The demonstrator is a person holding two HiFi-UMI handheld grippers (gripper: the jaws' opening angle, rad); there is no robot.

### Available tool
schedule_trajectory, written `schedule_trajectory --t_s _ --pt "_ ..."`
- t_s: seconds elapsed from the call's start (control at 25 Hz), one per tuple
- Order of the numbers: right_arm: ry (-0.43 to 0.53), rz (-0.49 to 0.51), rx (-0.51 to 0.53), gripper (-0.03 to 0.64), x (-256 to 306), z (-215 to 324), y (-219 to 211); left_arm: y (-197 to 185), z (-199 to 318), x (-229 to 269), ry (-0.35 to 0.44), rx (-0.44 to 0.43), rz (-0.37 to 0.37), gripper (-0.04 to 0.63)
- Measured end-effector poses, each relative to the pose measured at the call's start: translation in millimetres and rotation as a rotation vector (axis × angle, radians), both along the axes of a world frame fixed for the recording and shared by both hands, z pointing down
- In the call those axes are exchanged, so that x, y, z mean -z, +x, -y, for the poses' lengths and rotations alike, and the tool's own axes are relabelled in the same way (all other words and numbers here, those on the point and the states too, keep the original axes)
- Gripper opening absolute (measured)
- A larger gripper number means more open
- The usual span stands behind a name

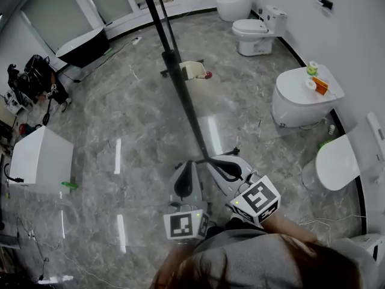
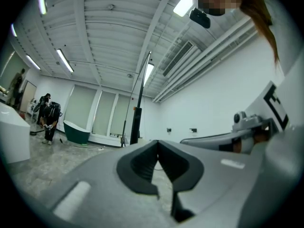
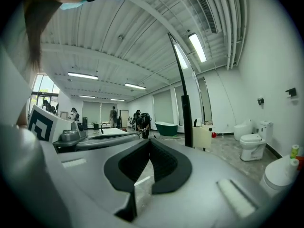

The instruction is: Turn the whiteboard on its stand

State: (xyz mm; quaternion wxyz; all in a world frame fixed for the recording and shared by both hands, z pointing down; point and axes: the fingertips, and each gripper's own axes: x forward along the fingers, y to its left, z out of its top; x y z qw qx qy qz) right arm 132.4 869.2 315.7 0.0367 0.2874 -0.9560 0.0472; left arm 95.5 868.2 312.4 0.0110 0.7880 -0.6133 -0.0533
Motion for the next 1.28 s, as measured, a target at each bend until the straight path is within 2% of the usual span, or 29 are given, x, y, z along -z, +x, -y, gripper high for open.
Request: schedule_trajectory --t_s 0.2,0.64,0.76,0.84,1.28 --pt "-0.003 -0.033 -0.007 0.003 -1.9 -6.5 -6.0 -5.4 -6.0 2.6 0.003 -0.013 -0.007 -0.002" --pt "0.009 -0.034 -0.041 0.003 3.4 -21.0 -10.1 -2.9 -18.9 6.6 0.005 -0.069 -0.014 -0.002" --pt "0.013 -0.033 -0.043 0.003 5.8 -24.0 -12.8 -2.7 -22.0 8.9 0.012 -0.078 0.004 -0.001" --pt "0.019 -0.033 -0.042 0.003 8.3 -25.7 -14.4 -3.4 -23.5 9.0 0.01 -0.079 0.02 -0.002" --pt "0.029 -0.046 -0.047 0.003 8.6 -32.0 -19.0 -10.2 -29.0 10.9 0.013 -0.073 0.0 -0.002"
